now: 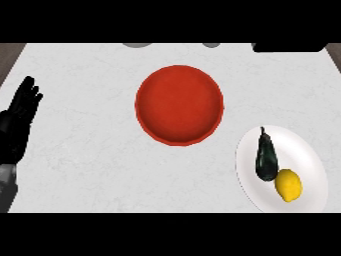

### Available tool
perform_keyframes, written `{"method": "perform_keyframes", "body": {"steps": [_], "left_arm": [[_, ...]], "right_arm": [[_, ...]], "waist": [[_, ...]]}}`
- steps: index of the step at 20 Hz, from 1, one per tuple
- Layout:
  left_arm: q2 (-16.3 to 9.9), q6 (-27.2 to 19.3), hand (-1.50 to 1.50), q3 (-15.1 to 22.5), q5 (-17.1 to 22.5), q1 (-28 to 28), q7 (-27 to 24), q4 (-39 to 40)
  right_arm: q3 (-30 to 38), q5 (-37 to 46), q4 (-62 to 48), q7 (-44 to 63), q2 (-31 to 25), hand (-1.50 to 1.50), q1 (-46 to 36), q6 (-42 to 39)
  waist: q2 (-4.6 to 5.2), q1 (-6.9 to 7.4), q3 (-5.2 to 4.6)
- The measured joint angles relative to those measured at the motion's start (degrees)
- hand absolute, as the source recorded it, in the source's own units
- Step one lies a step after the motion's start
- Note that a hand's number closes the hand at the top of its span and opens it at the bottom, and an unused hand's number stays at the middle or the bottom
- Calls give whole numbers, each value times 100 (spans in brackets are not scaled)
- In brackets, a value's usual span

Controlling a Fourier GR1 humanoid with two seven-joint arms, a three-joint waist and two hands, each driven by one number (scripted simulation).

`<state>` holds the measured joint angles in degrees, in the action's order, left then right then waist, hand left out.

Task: Pick the lemon from the plate and place it in the bowl

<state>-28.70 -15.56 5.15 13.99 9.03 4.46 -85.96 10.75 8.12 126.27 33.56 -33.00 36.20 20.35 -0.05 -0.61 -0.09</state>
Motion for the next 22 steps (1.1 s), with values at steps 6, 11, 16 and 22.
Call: {"method": "perform_keyframes", "body": {"steps": [6, 11, 16, 22], "left_arm": [[150, 16, 0, 74, -175, -12, 48, -85], [190, 62, 0, 59, -229, 45, 60, -77], [257, 104, 0, 13, -281, -13, 16, -100], [319, 208, 0, -113, -341, 85, 18, 54]], "right_arm": [[492, -678, -132, 965, -811, -150, -683, -1065], [246, -1203, -858, 1395, -1380, -150, -1380, -1971], [-217, -1594, -1778, 1592, -1506, -150, -2183, -2718], [-823, -1803, -2549, 1747, -1271, -150, -2938, -3442]], "waist": [[14, 84, 2], [34, 175, 6], [34, 198, 10], [27, 149, 9]]}}
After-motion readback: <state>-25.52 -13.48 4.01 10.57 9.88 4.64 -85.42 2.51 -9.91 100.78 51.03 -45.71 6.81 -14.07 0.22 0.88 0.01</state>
